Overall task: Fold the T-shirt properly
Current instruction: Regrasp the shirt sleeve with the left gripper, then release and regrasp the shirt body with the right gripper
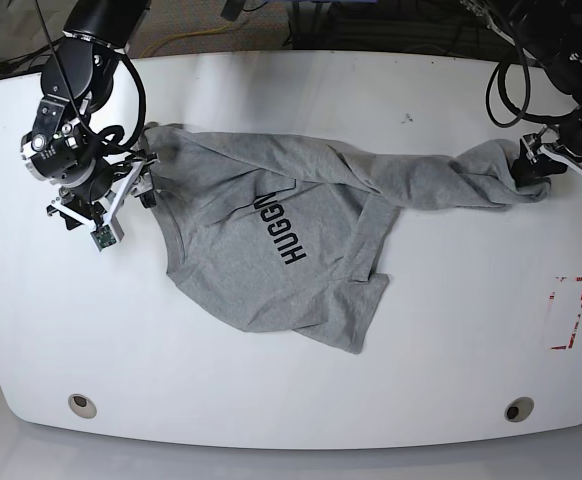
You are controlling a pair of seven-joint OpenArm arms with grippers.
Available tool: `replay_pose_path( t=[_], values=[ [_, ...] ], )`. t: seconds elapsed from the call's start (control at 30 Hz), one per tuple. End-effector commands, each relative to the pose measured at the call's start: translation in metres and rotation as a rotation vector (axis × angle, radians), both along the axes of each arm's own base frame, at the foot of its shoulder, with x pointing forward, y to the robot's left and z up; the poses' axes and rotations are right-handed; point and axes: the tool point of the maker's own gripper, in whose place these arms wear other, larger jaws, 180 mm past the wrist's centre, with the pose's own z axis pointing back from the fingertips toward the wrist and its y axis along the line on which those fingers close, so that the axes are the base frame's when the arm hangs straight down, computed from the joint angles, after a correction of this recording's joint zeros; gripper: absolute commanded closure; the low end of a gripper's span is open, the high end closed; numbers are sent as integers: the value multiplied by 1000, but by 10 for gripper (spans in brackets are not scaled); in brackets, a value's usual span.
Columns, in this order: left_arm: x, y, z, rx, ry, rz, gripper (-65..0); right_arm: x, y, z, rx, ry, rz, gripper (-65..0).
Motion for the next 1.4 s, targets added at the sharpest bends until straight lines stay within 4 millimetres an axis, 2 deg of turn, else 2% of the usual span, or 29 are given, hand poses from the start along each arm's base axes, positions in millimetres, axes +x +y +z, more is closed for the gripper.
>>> replay_pose_path(
  t=[0.0, 0.07, 0.23, 0.37, 0.47, 0.57, 0.77, 0.87, 0.97, 1.07, 1.2, 1.23, 1.3, 1.37],
  values=[
    [6, 18, 28, 45, -76, -10, -518, 8, 4, 12, 9, -50, 5, -445],
    [4, 20, 38, 57, -101, -23, -518, 8, 5, 12, 14, -51, 5, -445],
    [2, 14, 47, 57, -133, -51, -518, 8, 6, 12, 18, -52, 6, -445],
    [1, 23, 52, 88, -126, -59, -518, 9, 6, 12, 19, -52, 6, -445],
    [2, 21, 47, 66, -120, -54, -518, 9, 5, 12, 16, -51, 5, -445],
    [15, 18, 47, 30, -139, -52, -518, 9, 5, 12, 16, -53, 5, -445],
    [25, 15, 33, -46, -130, -38, -518, 9, 5, 12, 14, -52, 5, -445],
    [31, 15, 38, -48, -148, -38, -518, 9, 5, 12, 16, -53, 5, -445],
    [33, 12, 37, -50, -145, -49, -518, 10, 6, 13, 19, -55, 6, -445],
    [35, 2, 28, -73, -120, -76, -518, 10, 6, 13, 19, -55, 6, -445],
    [32, 0, 17, -105, -97, -69, -515, 10, 6, 13, 19, -55, 6, -445],
    [32, 0, 16, -109, -94, -69, -506, 10, 5, 13, 17, -55, 6, -445],
    [33, -2, 16, -108, -93, -76, -439, 10, 5, 13, 17, -57, 5, -445],
    [33, -2, 16, -108, -93, -76, -297, 17, 5, 17, 20, -71, 3, -445]
  ],
)
